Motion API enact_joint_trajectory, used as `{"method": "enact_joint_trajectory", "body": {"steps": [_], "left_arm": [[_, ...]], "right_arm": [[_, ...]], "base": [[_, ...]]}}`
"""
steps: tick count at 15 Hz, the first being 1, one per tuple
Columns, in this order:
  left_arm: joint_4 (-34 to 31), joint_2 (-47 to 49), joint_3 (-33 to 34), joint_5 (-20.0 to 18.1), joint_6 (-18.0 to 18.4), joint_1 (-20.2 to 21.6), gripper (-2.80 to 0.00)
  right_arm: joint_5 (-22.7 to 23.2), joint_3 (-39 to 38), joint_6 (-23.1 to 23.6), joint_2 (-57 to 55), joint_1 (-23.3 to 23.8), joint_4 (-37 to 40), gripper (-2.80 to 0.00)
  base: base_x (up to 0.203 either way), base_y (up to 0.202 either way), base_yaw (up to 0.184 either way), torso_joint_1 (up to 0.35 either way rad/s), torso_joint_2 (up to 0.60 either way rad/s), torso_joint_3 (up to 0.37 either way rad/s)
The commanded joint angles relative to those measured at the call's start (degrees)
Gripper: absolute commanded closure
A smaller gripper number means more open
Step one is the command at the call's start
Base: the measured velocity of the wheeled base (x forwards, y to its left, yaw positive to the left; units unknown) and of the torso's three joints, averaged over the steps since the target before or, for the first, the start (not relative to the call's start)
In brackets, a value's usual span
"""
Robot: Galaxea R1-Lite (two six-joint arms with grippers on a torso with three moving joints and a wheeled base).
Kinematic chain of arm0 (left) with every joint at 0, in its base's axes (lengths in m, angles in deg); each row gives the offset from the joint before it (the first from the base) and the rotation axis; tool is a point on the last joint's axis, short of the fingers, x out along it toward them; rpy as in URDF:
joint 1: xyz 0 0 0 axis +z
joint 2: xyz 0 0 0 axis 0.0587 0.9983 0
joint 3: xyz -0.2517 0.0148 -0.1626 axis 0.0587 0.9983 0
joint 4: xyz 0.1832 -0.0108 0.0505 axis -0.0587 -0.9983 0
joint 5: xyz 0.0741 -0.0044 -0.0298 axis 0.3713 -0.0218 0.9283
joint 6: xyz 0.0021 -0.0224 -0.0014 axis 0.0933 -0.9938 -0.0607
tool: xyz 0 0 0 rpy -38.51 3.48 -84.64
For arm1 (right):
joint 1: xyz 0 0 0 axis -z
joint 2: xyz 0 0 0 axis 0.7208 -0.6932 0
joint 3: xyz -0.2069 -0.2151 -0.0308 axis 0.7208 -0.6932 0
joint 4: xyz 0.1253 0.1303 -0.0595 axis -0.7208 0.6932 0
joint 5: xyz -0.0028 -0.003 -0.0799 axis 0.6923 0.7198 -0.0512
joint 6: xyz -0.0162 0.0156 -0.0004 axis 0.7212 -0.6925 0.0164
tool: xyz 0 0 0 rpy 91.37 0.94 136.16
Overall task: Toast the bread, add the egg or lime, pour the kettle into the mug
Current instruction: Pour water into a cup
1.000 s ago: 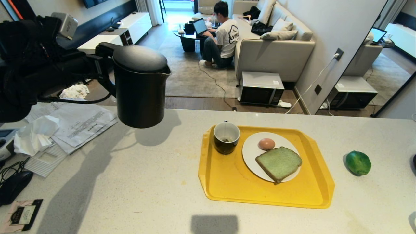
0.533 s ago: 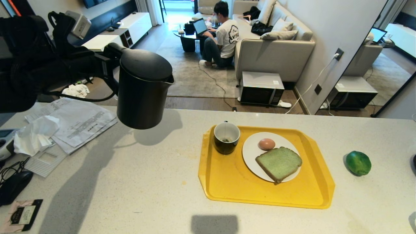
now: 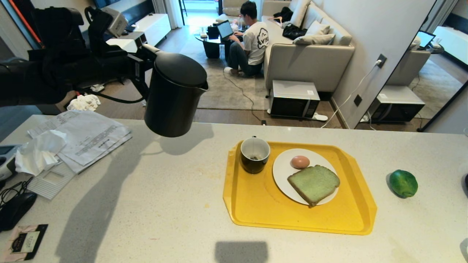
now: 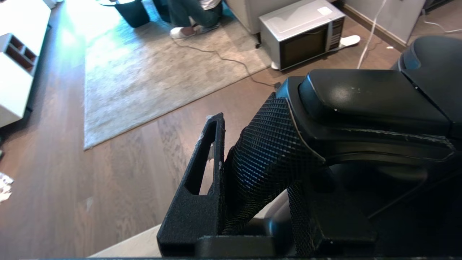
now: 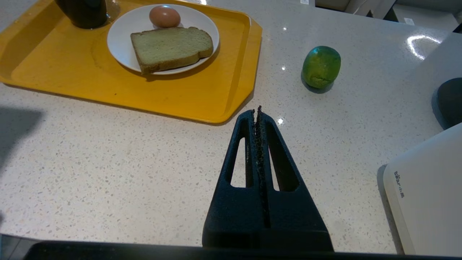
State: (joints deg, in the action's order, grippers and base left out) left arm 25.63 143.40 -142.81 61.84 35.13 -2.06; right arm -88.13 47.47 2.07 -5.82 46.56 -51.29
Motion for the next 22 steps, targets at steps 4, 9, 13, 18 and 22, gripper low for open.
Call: {"method": "enact_joint_trajectory", "body": {"steps": [4, 9, 13, 18, 22], "left_arm": [[-0.86, 1.56, -3.17, 0.05, 0.09, -1.25, 0.00], [-2.42, 1.23, -5.67, 0.53, 0.18, -1.32, 0.00], [-5.52, 1.21, -8.89, 0.57, 0.41, -1.73, 0.00], [-5.52, 1.03, -8.89, 0.84, 0.62, -2.04, 0.00], [-5.52, 0.68, -8.89, 0.84, 0.62, -2.04, 0.00]], "right_arm": [[0.04, -0.09, 0.06, -0.07, 0.00, 0.01, 0.00], [0.07, -0.09, 0.62, -0.07, 0.00, 0.01, 0.00], [-0.05, 0.00, 0.40, -0.07, 0.00, 0.01, 0.00], [-0.05, 0.00, 0.23, -0.07, 0.00, 0.01, 0.00], [-0.05, 0.00, 0.23, -0.07, 0.00, 0.01, 0.00]], "base": [[0.000, 0.000, 0.000, 0.000, 0.00, 0.000], [0.000, 0.000, 0.000, 0.000, 0.00, 0.000], [0.000, 0.000, 0.000, 0.025, -0.05, -0.019], [0.000, 0.000, 0.000, 0.087, -0.17, -0.075], [0.000, 0.000, 0.000, 0.080, -0.14, -0.066]]}}
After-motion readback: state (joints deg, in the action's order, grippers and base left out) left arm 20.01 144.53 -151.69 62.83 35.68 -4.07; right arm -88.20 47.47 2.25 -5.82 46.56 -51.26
